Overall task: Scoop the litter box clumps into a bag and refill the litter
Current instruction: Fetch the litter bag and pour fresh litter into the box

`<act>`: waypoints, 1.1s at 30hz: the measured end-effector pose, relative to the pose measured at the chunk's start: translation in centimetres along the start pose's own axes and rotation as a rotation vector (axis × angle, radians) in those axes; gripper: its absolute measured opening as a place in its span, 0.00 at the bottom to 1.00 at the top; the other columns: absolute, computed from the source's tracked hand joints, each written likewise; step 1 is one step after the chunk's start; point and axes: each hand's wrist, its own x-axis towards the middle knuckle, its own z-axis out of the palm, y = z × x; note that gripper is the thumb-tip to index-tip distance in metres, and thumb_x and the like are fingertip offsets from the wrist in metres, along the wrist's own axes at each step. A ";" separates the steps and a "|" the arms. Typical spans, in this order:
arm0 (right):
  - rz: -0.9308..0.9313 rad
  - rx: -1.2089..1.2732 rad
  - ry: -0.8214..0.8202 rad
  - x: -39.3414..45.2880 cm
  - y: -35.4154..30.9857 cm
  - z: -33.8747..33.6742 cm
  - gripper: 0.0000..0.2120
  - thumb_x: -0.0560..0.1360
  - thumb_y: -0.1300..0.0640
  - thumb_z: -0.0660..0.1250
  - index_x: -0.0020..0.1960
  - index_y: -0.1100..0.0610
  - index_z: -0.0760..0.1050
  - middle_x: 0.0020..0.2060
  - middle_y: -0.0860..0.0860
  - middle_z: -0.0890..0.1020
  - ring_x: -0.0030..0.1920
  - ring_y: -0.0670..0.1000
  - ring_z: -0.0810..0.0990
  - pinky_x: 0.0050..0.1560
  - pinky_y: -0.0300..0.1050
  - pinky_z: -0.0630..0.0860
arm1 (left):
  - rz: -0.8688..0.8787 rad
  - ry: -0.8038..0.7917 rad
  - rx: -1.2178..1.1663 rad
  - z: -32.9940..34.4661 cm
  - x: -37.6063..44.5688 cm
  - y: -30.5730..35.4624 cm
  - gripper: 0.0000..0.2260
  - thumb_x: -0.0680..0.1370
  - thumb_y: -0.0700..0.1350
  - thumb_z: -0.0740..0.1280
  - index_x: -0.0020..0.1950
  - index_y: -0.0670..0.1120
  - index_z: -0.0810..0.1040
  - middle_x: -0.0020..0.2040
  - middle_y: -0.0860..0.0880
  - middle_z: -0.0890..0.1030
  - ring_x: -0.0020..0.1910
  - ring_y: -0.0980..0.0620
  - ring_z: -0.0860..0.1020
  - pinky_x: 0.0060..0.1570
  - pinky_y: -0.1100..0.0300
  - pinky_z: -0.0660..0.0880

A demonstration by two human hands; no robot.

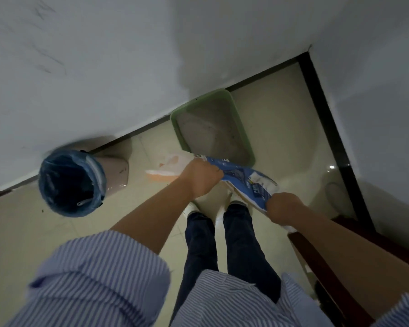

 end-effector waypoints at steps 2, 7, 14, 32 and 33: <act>0.042 0.005 -0.057 -0.2 -0.1 0.0 0.16 0.81 0.59 0.52 0.66 0.61 0.69 0.64 0.56 0.75 0.64 0.53 0.73 0.59 0.43 0.70 | 0.011 -0.021 -0.002 0.8 0.5 0.4 0.07 0.63 0.38 0.76 0.39 0.44 0.82 0.38 0.48 0.83 0.38 0.52 0.82 0.36 0.62 0.75; 0.103 0.043 -0.134 -0.4 0.6 0.6 0.17 0.81 0.59 0.52 0.68 0.62 0.66 0.67 0.57 0.72 0.66 0.54 0.71 0.65 0.45 0.68 | -0.006 0.061 -0.049 2.2 1.8 1.3 0.13 0.49 0.50 0.80 0.27 0.54 0.80 0.27 0.57 0.79 0.28 0.59 0.78 0.33 0.71 0.71; 0.145 0.288 -0.192 -0.3 1.3 0.8 0.17 0.81 0.62 0.51 0.68 0.66 0.65 0.67 0.59 0.71 0.65 0.52 0.71 0.59 0.39 0.68 | -0.211 -0.078 -0.198 2.6 2.5 2.3 0.16 0.81 0.39 0.53 0.69 0.42 0.66 0.69 0.44 0.67 0.69 0.44 0.61 0.64 0.55 0.60; 0.265 0.436 -0.309 0.7 0.5 -1.2 0.19 0.81 0.63 0.53 0.32 0.54 0.55 0.41 0.48 0.65 0.29 0.43 0.55 0.25 0.31 0.58 | -0.312 -0.124 -0.330 4.2 3.0 1.2 0.16 0.81 0.37 0.51 0.66 0.41 0.69 0.65 0.42 0.70 0.65 0.43 0.65 0.60 0.54 0.65; 0.268 0.437 -0.317 0.7 0.5 -1.3 0.16 0.81 0.63 0.53 0.34 0.55 0.59 0.37 0.48 0.63 0.29 0.43 0.55 0.24 0.32 0.58 | -0.318 -0.130 -0.334 4.3 3.1 1.2 0.15 0.81 0.37 0.51 0.66 0.41 0.69 0.64 0.42 0.70 0.64 0.43 0.66 0.59 0.54 0.66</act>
